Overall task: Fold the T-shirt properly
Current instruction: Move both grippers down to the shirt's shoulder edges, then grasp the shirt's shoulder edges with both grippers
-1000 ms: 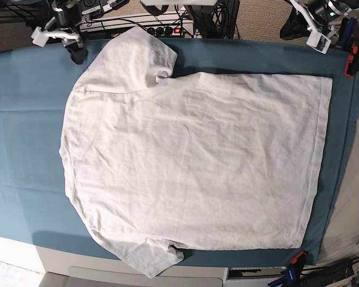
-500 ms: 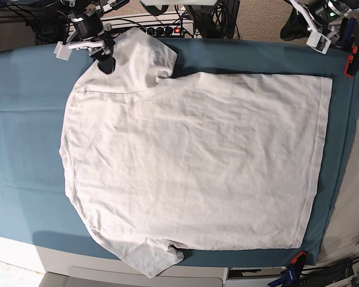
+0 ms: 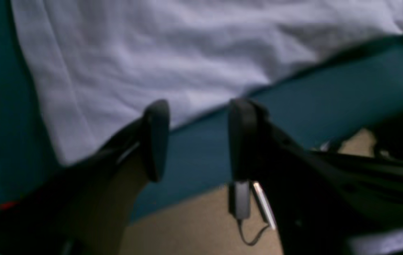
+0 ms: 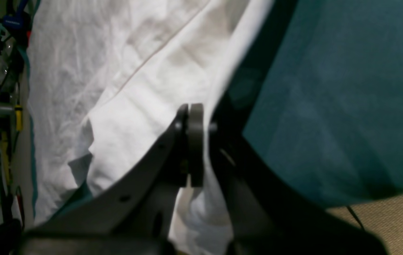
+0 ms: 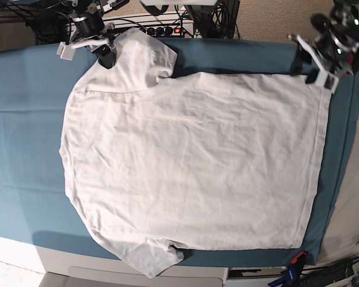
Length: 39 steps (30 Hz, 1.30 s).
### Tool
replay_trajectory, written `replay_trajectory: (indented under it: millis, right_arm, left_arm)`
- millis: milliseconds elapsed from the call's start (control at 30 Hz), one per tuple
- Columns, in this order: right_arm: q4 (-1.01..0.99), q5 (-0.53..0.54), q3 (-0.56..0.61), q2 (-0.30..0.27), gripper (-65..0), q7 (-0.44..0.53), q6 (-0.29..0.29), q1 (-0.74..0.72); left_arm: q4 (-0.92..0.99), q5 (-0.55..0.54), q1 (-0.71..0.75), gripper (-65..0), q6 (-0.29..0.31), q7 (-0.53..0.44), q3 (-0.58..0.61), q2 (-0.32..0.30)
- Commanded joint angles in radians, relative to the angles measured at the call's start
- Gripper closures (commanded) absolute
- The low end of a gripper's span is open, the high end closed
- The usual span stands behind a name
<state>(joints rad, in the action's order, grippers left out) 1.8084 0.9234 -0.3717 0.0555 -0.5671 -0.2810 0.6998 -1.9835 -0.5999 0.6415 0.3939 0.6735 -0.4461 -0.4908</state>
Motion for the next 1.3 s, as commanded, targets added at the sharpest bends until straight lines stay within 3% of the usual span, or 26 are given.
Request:
replay_trajectory:
  millis: [0,133,267,400,600,900,1267]
  right_arm:
    - [0.011,-0.010,-0.001,0.000,0.0,-0.006,0.004,0.010]
    - [0.011,-0.009,-0.001,0.000,0.0,-0.006,0.004,0.010]
    - [0.011,-0.024,-0.001,0.000,0.0,-0.005,0.004,0.010]
    - [0.011,-0.024,-0.001,0.000,0.0,-0.006,0.004,0.010]
    - [0.011,-0.024,-0.001,0.000,0.0,-0.005,0.004,0.009]
    - [0.011,-0.024,0.000,0.000,0.0,-0.006,0.004,0.009]
    - [0.011,-0.024,0.000,0.000,0.0,-0.006,0.004,0.009]
  left_arm:
    - [0.021,-0.026,-0.025,-27.9,-0.005,0.008,-0.009,-0.031]
    - [0.175,-0.122,-0.144,-27.9,0.002,0.082,-0.043,-0.047]
    - [0.298,-0.269,-0.227,-27.9,0.060,0.161,-0.157,-0.057]
    - [0.381,-0.357,-0.242,-27.9,0.077,0.200,-0.246,-0.100]
    - [0.554,-0.513,-0.243,-27.9,0.132,0.257,-0.254,-0.138]
    - [0.611,-0.568,-0.243,-27.9,0.158,0.301,-0.248,-0.139]
    - [0.610,-0.492,-0.295,-25.6,0.146,0.361,-0.190,-0.206]
